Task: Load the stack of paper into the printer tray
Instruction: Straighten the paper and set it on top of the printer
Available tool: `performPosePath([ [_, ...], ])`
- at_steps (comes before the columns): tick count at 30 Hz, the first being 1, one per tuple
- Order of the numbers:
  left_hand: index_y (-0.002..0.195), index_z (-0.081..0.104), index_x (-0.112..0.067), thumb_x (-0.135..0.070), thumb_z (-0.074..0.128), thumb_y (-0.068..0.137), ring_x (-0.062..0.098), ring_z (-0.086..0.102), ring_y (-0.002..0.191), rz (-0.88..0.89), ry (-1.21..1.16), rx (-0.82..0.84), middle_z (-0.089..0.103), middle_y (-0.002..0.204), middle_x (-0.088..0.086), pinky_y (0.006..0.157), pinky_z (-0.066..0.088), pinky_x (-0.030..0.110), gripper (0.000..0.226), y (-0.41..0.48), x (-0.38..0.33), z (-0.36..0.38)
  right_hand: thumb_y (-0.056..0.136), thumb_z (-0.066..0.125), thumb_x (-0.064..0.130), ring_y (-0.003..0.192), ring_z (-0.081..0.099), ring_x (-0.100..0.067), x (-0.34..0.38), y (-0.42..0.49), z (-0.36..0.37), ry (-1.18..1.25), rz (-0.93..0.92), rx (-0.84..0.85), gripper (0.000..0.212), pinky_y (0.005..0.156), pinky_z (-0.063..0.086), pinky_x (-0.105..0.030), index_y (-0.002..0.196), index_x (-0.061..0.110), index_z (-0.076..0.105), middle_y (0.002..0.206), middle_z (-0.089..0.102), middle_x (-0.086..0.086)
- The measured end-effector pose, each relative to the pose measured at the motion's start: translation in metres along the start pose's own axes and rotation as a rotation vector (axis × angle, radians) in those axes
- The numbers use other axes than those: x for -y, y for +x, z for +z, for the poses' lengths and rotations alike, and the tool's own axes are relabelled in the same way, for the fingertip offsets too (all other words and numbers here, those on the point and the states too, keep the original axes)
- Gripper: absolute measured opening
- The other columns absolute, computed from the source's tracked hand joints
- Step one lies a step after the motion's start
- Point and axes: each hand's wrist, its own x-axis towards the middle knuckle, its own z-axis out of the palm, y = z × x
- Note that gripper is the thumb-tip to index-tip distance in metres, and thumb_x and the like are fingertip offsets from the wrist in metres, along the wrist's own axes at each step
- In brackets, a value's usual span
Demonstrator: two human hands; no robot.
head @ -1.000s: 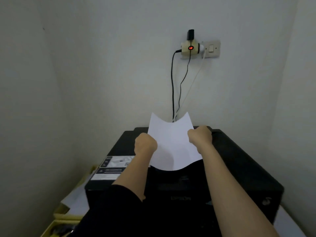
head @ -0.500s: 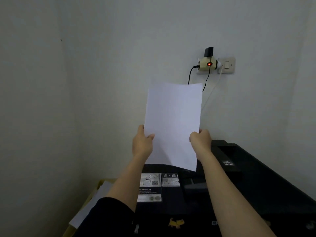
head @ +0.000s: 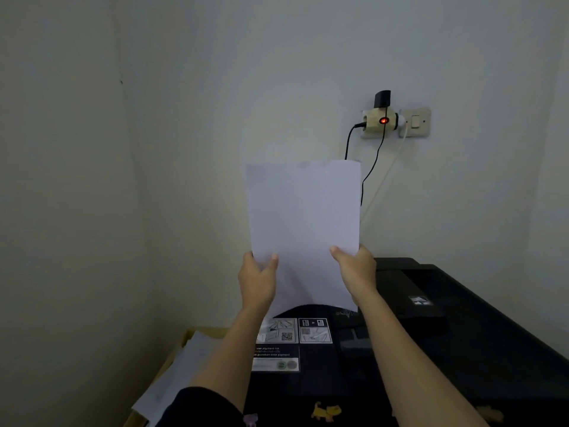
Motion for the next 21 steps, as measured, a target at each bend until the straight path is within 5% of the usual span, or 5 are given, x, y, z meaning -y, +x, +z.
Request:
performPosePath([
  [4,0.111,0.055,-0.008,-0.023,0.063,0.089,0.013,0.058,0.087,0.129,-0.045,-0.083,0.063,0.100,-0.002,0.076,0.041,0.021,0.028,0.015,-0.017,-0.001,0.085,0.063,0.015,0.091,0.059,-0.023,0.012,0.009,0.002,0.020,-0.092,-0.063,0.026,0.076,0.044,-0.029,0.108,0.006,0.056,0.103,0.062,-0.007],
  [12,0.101,0.054,-0.002,-0.018,0.055,0.094,0.025,0.061,0.094,0.179,0.045,-0.117,0.063,0.103,0.011,0.081,0.047,0.032,0.017,0.031,-0.022,0.007,0.091,0.055,0.010,0.112,0.056,-0.032,0.009,0.013,0.007,-0.092,-0.105,-0.035,0.033,0.100,0.046,-0.042,0.121,-0.002,0.051,0.123,0.058,-0.019],
  [21,0.094,0.038,-0.012,-0.023,0.049,0.097,0.019,0.051,0.080,0.085,0.126,-0.048,0.052,0.084,-0.002,0.069,0.037,0.028,0.016,0.013,0.008,0.003,0.089,0.056,0.006,0.103,0.057,-0.027,-0.020,0.000,0.006,-0.108,-0.080,-0.007,0.027,0.085,0.044,-0.030,0.115,0.002,0.052,0.113,0.060,-0.013],
])
